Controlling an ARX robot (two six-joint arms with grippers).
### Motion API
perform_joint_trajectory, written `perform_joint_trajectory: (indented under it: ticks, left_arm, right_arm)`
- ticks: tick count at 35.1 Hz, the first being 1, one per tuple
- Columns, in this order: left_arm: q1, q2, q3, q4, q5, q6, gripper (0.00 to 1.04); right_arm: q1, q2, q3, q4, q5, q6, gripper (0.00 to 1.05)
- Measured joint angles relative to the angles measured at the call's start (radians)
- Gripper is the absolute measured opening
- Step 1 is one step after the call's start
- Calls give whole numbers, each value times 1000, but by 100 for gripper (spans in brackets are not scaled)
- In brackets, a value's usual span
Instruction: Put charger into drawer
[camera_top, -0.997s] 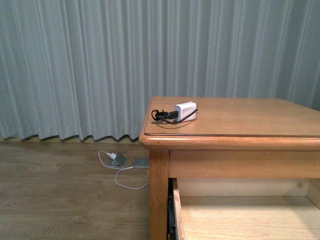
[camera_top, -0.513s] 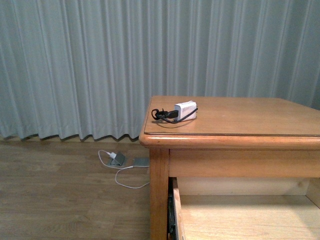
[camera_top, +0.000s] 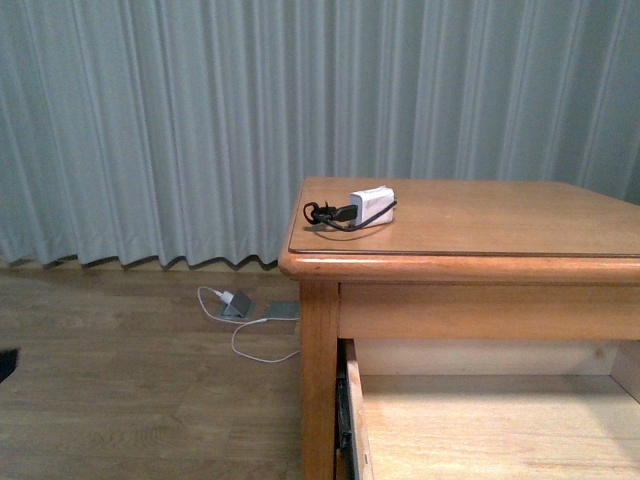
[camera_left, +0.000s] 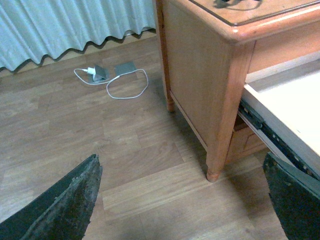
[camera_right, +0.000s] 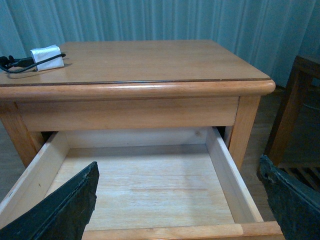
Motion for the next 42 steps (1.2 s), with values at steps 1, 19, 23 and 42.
perform_joint_trajectory:
  ticks: [1, 19, 23, 42]
  left_arm:
    - [-8, 50, 27, 21, -6, 5, 98]
    - [-193, 713, 628, 211, -59, -39, 98]
    - [-227, 839, 760, 225, -77, -57, 98]
    - [-297, 1221, 1149, 224, -38, -105, 98]
  right_arm:
    - [0, 0, 0, 0, 0, 0, 96]
    - [0, 0, 0, 0, 0, 0, 96]
    - [0, 0, 0, 0, 0, 0, 96]
    - [0, 0, 0, 0, 0, 0, 96]
